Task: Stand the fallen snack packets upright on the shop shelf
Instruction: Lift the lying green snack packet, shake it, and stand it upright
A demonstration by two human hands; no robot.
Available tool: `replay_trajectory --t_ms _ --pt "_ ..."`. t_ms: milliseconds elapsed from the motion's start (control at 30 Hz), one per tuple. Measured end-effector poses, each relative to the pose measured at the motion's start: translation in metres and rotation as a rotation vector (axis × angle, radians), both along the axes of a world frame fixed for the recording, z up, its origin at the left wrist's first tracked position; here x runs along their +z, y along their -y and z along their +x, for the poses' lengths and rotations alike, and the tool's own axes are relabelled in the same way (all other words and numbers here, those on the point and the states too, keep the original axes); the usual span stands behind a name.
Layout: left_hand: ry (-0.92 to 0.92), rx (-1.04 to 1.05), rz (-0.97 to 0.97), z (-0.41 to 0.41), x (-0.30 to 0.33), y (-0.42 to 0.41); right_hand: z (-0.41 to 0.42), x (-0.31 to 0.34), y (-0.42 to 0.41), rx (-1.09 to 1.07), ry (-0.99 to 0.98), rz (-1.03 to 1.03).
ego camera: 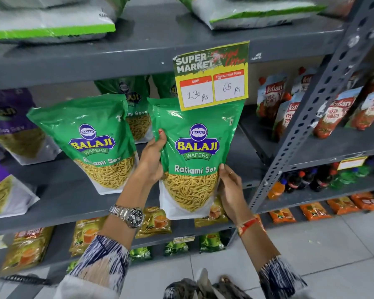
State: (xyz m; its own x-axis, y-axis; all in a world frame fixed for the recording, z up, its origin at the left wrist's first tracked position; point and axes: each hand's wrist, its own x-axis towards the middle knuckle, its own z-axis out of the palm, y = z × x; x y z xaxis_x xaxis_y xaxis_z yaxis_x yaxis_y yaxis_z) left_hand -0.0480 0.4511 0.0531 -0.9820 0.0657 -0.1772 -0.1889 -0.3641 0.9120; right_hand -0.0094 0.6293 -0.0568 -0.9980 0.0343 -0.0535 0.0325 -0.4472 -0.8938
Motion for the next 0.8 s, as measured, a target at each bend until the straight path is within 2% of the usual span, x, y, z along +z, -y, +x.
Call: replay_trajectory --t_ms 133,333,533,800 --pt "-0.017 0.012 0.02 -0.007 -0.004 0.004 -0.01 0.009 -0.002 -0.154 -0.107 0.198" --pt "-0.055 -0.001 -0.018 -0.01 0.002 -0.002 -0.026 0.025 -0.012 -0.239 -0.175 0.169" --pt "-0.103 0.011 -0.26 -0.029 0.011 0.004 -0.058 0.039 -0.023 -0.256 -0.159 0.19" --pt "-0.09 -0.095 -0.294 -0.043 0.005 0.002 -0.078 0.024 -0.024 -0.276 -0.099 0.154"
